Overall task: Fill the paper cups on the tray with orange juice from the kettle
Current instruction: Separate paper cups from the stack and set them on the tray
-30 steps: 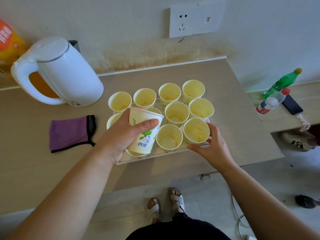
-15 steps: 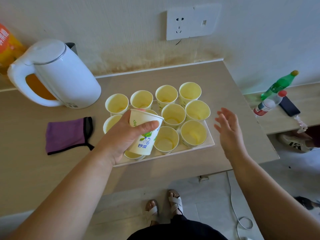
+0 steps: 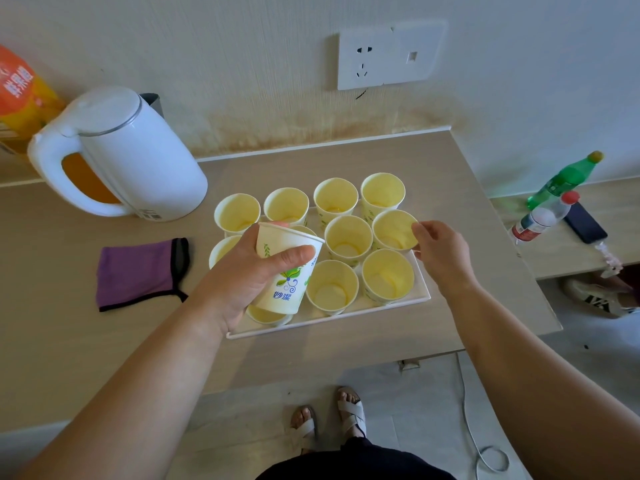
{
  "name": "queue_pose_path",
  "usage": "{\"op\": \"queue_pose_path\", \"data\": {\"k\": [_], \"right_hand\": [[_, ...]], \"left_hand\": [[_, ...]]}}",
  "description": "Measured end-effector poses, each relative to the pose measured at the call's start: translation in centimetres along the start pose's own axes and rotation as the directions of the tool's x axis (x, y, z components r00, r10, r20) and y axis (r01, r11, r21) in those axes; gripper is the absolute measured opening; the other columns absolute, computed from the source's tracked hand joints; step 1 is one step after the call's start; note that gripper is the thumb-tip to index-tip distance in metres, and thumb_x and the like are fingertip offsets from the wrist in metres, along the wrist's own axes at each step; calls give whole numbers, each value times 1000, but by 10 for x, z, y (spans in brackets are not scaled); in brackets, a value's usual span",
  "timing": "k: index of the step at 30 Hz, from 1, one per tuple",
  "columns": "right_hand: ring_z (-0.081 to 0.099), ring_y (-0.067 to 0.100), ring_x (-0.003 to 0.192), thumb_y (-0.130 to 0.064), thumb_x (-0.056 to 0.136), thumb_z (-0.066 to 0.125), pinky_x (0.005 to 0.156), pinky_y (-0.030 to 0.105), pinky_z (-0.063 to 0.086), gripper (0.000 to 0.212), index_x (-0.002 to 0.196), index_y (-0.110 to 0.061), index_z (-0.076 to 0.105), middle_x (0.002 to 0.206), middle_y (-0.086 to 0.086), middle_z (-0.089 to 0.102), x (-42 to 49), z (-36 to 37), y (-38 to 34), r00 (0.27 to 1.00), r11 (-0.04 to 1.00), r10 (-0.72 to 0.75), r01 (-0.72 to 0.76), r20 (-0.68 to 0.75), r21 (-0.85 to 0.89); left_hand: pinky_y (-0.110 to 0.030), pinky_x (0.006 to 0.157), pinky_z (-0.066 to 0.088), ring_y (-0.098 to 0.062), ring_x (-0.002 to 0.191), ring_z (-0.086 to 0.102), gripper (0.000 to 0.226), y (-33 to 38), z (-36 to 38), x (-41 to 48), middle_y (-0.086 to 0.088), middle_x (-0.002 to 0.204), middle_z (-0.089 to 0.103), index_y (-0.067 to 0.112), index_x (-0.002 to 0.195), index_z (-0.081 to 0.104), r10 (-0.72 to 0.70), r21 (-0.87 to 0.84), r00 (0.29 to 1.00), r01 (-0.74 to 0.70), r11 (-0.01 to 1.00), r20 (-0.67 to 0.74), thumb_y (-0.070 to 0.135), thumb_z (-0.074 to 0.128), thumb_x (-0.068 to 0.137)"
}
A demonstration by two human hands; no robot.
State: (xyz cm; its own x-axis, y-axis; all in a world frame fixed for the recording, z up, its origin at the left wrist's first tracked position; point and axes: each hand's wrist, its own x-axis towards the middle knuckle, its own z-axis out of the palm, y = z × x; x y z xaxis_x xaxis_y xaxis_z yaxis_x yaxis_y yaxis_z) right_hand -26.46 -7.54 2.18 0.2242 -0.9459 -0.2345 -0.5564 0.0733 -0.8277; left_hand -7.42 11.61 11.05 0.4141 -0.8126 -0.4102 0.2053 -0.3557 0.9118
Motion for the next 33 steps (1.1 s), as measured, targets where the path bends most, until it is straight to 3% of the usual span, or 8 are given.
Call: {"op": "queue_pose_path", "data": {"k": [7,11,15,19,22,25,29,33], "right_hand": [[66,20,91,-34,92,51,89,43,52,21,99,-20,65,78,-10,66,0,-1,1,1000,1000,-1,1,-4,-25],[58,16,100,-41,93,51,87,28,42,32,110,-17,61,106,-2,66,-5,-6,-4,998,998,-7,3,-62,-55],[58,18,103,-34,92,58,86,28,45,25,111,-19,60,109,-5,56,-23,-7,-32,944,966,-243,258,-223,37],[64,12,95,-37,82,70,81,26,54,36,112,-23,57,102,-6,63,-51,6,-75,922,927,-296,213,251,309],[64,17,105,-43,68,78,90,37,54,74,128,-13,47,117,2,64,-62,22,-102,661,922,-252,-57,707,383],[63,22,104,-28,74,71,94,45,49,58,126,-9,53,110,8,65,-66,38,-120,532,894,-348,-57,771,443],[66,21,95,-20,74,76,80,43,56,44,113,-10,61,102,15,67,-59,57,-134,525,874,-404,-21,750,485],[68,9,89,-20,68,82,70,24,55,56,116,-14,56,102,3,69,-31,79,-156,592,895,-402,95,699,435]], "left_hand": [[-30,72,52,-10,82,71,77,0,3,3,11,85,73,33,108,57,-3,6,1000,3,1000,-8,47,79,36],[-28,70,51,-9,80,71,79,0,5,5,12,84,73,34,110,57,12,31,1000,-12,999,-4,48,79,35],[-30,76,53,-9,84,70,92,0,8,9,8,94,71,38,111,55,51,49,998,-49,998,-37,53,85,25],[-27,82,54,-7,98,63,100,7,15,11,13,109,61,38,124,46,192,157,972,-171,973,-134,50,88,35],[-8,69,47,7,94,56,105,17,23,8,15,114,51,32,140,31,369,378,909,-278,883,-193,31,89,53],[-24,93,47,-9,116,52,114,20,19,7,1,135,44,32,144,25,455,515,872,-310,799,-182,49,72,42],[-28,99,45,-10,121,50,109,24,-1,2,3,136,44,48,137,20,426,500,880,-276,821,-213,48,78,45],[-24,94,39,-3,116,43,96,29,-37,7,12,130,40,32,145,24,344,552,894,-140,822,-286,43,78,67]]}}
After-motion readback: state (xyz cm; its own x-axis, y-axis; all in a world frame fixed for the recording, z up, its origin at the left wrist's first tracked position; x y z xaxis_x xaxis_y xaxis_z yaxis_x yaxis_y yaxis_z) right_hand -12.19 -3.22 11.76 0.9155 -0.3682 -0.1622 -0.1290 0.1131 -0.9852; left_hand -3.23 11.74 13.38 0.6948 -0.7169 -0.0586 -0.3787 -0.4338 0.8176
